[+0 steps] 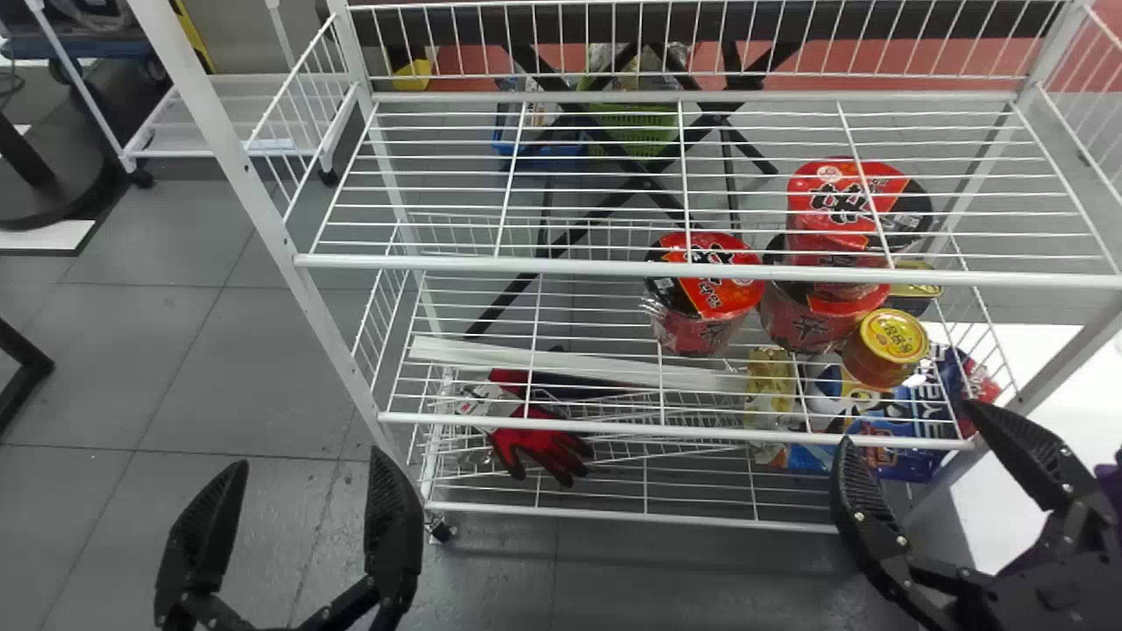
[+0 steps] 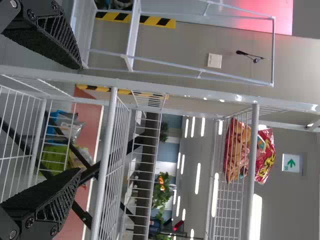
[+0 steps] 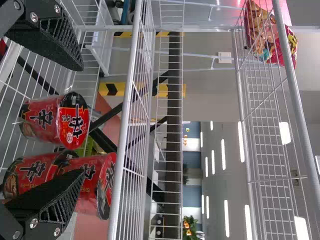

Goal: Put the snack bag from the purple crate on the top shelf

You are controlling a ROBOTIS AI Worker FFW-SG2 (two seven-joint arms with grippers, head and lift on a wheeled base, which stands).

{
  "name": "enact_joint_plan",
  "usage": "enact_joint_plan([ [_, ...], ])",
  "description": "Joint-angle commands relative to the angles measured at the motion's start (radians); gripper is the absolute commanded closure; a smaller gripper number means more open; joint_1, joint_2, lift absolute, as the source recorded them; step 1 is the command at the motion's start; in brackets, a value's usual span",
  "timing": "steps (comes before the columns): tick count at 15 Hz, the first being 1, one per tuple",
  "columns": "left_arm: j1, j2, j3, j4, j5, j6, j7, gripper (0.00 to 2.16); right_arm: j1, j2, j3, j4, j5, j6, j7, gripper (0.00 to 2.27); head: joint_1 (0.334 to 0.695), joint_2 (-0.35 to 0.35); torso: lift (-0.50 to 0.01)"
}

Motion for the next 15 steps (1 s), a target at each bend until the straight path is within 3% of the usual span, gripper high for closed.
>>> enact_joint_plan([
  [1, -0.002, -0.006, 0.0, 0.006, 0.0, -0.002, 0.002, 0.08, 0.028, -0.015, -0.014, -0.051, -0.016, 0.047, 0.002, 0.08, 0.695, 0.057, -0.451],
  [2, -0.003, -0.007, 0.0, 0.008, -0.002, -0.005, 0.017, 0.08, 0.048, -0.052, -0.037, -0.108, -0.072, 0.136, 0.002, 0.08, 0.695, 0.057, -0.451],
  [5, -0.026, -0.013, 0.0, 0.015, -0.003, 0.023, 0.02, 0.08, 0.085, -0.055, -0.204, -0.257, -0.221, 0.48, 0.025, 0.08, 0.695, 0.04, -0.451],
  [7, -0.044, -0.021, 0.0, 0.02, -0.003, 0.05, 0.02, 0.08, 0.074, -0.033, -0.377, -0.381, -0.365, 0.937, 0.06, 0.08, 0.695, -0.03, -0.451],
  [9, -0.052, -0.021, 0.0, 0.021, -0.003, 0.047, 0.038, 0.08, 0.021, 0.045, -0.581, -0.47, -0.496, 1.259, 0.195, 0.08, 0.695, -0.102, -0.451],
  [11, -0.067, -0.021, 0.0, 0.026, -0.002, 0.05, 0.038, 0.08, -0.047, 0.098, -0.781, -0.511, -0.625, 1.548, 0.272, 0.08, 0.695, -0.122, -0.451],
  [13, -0.071, -0.015, 0.0, 0.029, -0.002, 0.05, 0.038, 0.08, -0.156, 0.101, -1.037, -0.513, -0.789, 1.899, 0.296, 0.08, 0.695, -0.167, -0.451],
  [15, -0.069, 0.013, 0.003, 0.029, 0.008, 0.038, 0.04, 0.08, -0.228, 0.083, -1.296, -0.507, -0.901, 1.899, 0.319, 0.08, 0.695, -0.221, -0.451],
])
